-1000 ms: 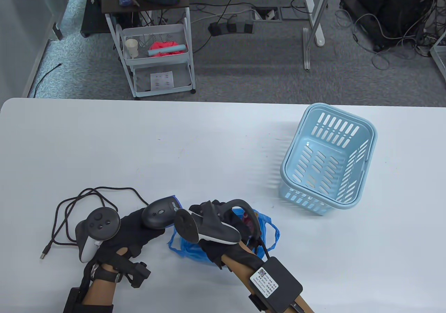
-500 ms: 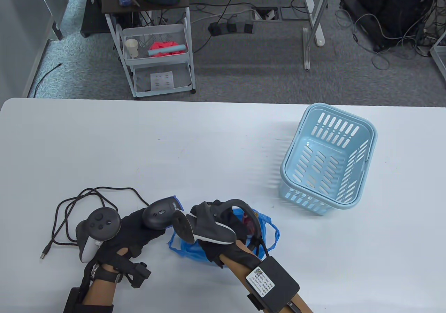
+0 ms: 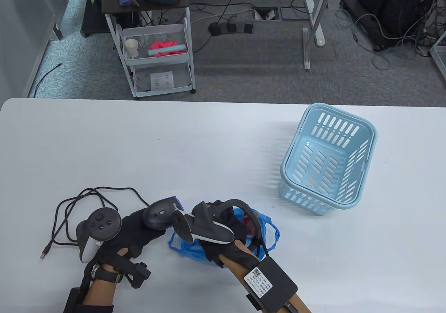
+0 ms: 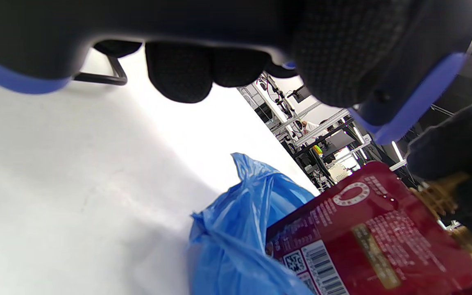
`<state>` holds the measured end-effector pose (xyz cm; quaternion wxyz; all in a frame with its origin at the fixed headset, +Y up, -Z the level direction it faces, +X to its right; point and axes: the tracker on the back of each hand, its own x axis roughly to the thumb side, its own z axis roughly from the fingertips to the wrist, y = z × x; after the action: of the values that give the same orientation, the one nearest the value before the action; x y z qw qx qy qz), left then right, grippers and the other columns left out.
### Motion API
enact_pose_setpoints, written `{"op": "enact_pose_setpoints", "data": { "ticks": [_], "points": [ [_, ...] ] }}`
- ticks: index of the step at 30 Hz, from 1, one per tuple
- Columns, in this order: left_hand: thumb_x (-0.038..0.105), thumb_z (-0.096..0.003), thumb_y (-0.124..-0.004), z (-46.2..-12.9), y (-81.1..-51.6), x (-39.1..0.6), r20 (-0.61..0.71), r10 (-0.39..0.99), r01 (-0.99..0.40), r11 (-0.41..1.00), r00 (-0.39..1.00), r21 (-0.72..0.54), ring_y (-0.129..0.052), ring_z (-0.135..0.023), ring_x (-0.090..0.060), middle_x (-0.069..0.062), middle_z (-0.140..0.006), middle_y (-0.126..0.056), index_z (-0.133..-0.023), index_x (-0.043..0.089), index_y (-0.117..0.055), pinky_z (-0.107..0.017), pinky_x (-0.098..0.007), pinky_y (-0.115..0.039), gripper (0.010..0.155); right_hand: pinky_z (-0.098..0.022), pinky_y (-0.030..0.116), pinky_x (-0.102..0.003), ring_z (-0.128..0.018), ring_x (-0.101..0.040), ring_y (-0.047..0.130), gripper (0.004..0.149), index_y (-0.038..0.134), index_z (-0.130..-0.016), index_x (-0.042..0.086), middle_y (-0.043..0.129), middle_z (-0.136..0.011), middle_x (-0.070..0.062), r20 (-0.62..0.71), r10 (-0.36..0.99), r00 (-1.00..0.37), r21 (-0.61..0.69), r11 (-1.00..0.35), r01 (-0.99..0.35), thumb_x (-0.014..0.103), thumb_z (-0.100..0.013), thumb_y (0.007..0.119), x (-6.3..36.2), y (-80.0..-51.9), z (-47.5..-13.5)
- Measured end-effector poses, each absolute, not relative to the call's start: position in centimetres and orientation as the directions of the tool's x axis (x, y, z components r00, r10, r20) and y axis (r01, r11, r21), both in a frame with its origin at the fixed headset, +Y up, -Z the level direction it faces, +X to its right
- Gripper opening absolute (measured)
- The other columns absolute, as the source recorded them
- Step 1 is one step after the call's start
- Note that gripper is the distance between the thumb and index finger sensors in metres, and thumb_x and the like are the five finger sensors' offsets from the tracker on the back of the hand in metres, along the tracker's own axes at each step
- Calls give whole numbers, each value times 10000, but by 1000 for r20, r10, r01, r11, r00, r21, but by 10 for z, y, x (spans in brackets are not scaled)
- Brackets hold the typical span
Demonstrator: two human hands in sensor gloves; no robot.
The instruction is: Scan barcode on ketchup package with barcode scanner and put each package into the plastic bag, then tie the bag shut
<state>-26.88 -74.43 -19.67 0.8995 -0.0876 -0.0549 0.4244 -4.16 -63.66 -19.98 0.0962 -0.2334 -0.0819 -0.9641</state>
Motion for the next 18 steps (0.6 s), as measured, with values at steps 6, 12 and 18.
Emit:
{"op": "enact_pose_setpoints", "data": {
  "ticks": [6, 12, 18],
  "points": [
    [500, -418, -893, -197, -744, -269, 25, 773, -754, 625, 634, -204, -980, -730, -289, 39, -837, -885, -872, 313, -832, -630, -511, -772, 495, -415, 790, -414, -636, -351, 906, 473, 754, -928, 115, 896, -804, -151, 461, -116, -880, 128, -972, 195, 292, -496, 831, -40, -632, -199],
    [499, -418, -893, -196, -744, -269, 27, 771, -752, 628, 637, -203, -979, -729, -290, 38, -836, -886, -872, 311, -834, -629, -511, -772, 495, -433, 785, -426, -663, -366, 892, 500, 734, -949, 116, 878, -833, -162, 451, -65, -890, 89, -989, 117, 310, -498, 827, -34, -614, -197],
    [500, -417, -893, -196, -744, -269, 25, 770, -752, 629, 637, -200, -981, -728, -289, 40, -836, -886, -872, 314, -833, -628, -512, -773, 495, -476, 772, -457, -706, -386, 869, 522, 714, -969, 113, 854, -868, -172, 429, 13, -903, 23, -1000, -3, 357, -513, 790, -12, -590, -194]
  ]
}}
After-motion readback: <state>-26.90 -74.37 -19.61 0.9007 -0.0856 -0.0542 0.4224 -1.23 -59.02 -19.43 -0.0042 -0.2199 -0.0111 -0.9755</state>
